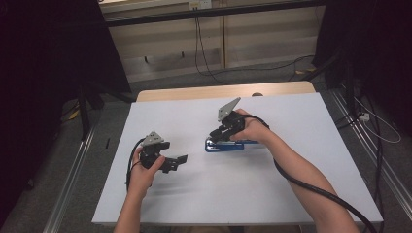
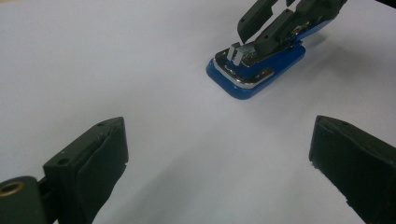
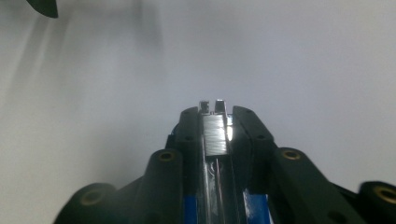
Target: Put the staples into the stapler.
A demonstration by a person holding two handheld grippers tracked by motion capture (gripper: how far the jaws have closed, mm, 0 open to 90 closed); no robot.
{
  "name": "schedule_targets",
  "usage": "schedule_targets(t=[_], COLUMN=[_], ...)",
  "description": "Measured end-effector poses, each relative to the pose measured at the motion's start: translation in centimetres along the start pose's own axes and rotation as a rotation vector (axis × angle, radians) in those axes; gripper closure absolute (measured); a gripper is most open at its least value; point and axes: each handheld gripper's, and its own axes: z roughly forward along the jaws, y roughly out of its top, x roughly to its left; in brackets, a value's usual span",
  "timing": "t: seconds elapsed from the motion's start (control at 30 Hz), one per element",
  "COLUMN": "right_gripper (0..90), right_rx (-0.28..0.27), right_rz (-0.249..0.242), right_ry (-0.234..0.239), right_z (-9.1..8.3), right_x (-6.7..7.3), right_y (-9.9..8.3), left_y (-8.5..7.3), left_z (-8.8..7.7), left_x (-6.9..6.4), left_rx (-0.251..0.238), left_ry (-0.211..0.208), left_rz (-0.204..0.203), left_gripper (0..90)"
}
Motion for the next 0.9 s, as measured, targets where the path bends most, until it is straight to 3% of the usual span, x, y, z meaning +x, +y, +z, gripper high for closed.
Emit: schedule_targets(t=[0.1,0.43,0.57,0.9], right_gripper=[68.2,36.5,28.0,14.9], right_rx=[-0.005,-0.069,-0.102,-0.082], right_rz=[0.003,0.104,0.147,0.209], right_ry=[-0.009,-0.121,-0.16,-0.262], right_z=[-0.2,-3.0,-4.3,-6.8], right_x=[0.1,1.0,1.5,3.0], right_y=[0.0,-1.0,-1.9,-4.0], left_y=[0.0,0.2,0.2,0.2], left_z=[0.0,0.4,0.6,0.9], left_x=[0.1,0.0,-0.1,-0.2], left_rx=[0.0,-0.001,0.007,0.01], left_ry=[0.0,-0.009,-0.008,-0.016], left_rz=[0.0,0.003,0.007,0.01], left_gripper=[4.7,4.7,4.7,4.7])
